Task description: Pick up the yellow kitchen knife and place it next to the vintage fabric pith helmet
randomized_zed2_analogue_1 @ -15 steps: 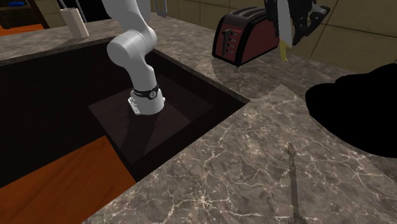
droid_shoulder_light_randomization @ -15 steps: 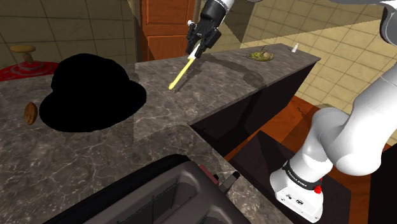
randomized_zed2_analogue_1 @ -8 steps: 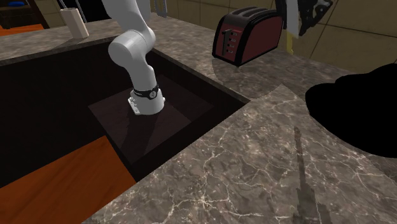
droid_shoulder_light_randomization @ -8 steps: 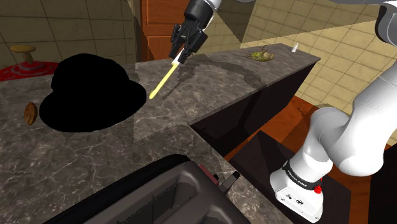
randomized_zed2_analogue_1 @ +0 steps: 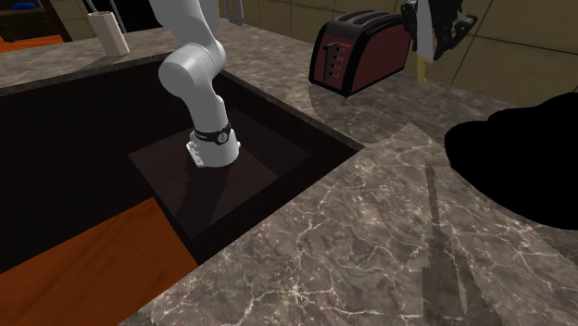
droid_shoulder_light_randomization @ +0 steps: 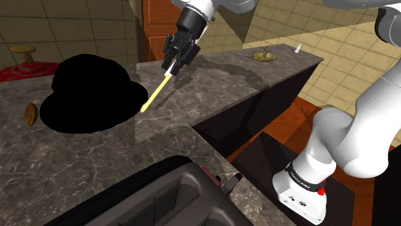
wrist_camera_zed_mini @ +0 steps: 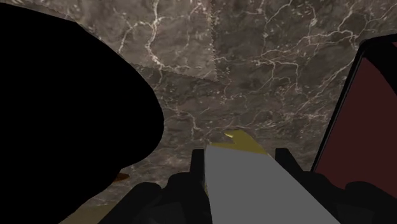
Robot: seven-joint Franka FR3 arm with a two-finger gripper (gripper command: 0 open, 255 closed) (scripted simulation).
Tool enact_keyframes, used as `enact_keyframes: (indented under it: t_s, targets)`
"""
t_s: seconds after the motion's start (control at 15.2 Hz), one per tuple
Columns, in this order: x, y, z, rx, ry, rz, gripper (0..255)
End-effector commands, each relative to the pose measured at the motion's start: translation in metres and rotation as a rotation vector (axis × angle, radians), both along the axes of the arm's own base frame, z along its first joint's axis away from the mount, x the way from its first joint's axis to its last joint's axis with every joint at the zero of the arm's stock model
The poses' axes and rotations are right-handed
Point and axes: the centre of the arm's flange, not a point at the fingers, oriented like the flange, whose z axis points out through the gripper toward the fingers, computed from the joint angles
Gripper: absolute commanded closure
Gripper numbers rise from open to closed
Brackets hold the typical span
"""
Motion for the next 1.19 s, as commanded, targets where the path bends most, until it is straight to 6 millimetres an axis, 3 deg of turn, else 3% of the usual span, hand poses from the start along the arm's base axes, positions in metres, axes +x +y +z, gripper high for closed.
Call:
enact_keyframes:
  t_s: [0.0, 1.12]
  targets:
    - [0.0, 0.0, -0.01, 0.0, 0.0, 0.0, 255]
    - [0.0, 0.0, -0.1, 0.0, 0.0, 0.0, 255]
